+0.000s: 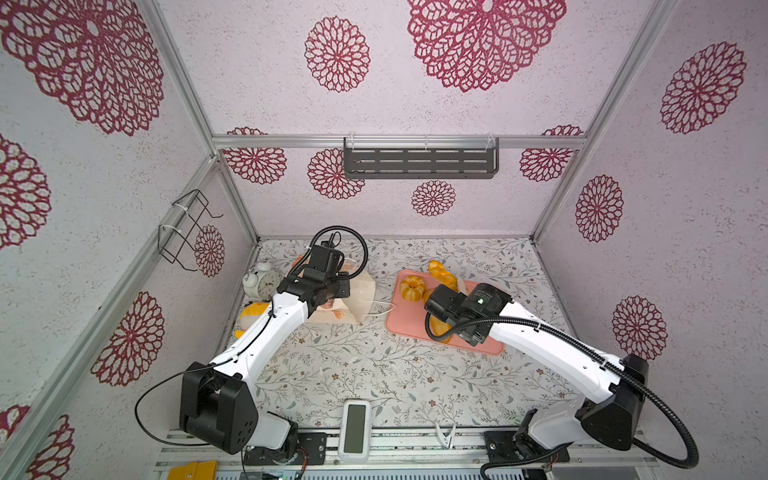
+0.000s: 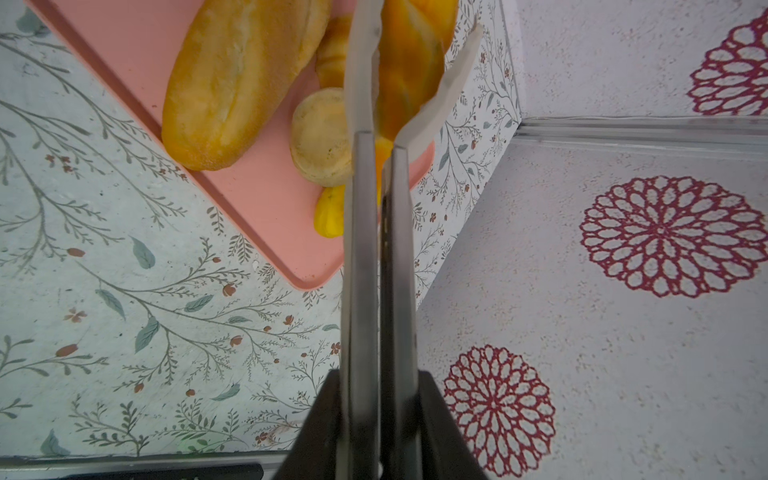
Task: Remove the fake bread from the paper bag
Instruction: 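Lift the twisted bread out of the bag and carry it over the tray, then lower the tongs to the tray's near edge and open them, releasing the bread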
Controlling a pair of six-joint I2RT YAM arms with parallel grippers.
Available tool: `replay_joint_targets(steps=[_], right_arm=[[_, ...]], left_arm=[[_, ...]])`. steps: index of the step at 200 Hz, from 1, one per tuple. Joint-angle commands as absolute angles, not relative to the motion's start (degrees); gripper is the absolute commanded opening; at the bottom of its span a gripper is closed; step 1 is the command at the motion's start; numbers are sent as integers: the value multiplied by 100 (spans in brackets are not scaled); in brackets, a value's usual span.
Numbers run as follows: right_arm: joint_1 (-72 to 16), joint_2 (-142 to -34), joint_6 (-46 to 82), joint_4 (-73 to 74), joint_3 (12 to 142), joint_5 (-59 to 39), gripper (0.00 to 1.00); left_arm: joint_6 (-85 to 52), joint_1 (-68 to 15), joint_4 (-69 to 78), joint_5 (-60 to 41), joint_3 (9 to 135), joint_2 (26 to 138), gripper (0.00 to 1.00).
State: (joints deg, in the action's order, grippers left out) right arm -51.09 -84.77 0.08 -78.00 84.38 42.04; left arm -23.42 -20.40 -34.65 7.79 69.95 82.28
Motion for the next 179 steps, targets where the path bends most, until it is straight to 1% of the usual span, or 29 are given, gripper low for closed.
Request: replay_joint_targets(steps=[1,65,94,117,144,179], right_arm=[[-5080,-8588,228,-8071,8976,4445,0],[-5084,-9226,502,-8280,10038,4401,0],[-5016,-9592,1139,-8651,10583,4390,0],[-4862,-9461,1784,-8616,10617,4210,0],[-4673,-8907,2592,-8226,10159,3860,0],[-4535,-7663,4004,-7521,8427,3391,0]], left_arm=[[-2269,-1999,-3507,688,6884,8026,0],[-2090,-1995,-3378,512,6785,7930,0],[-1988,-1988,-3342,416,6785,7902,0],[-1899,-1995,-3322,356,6790,7857,0],[-1787,-1991,-3305,249,6793,7809,0],[-1698,-1977,-3228,-18,6760,7774,0]])
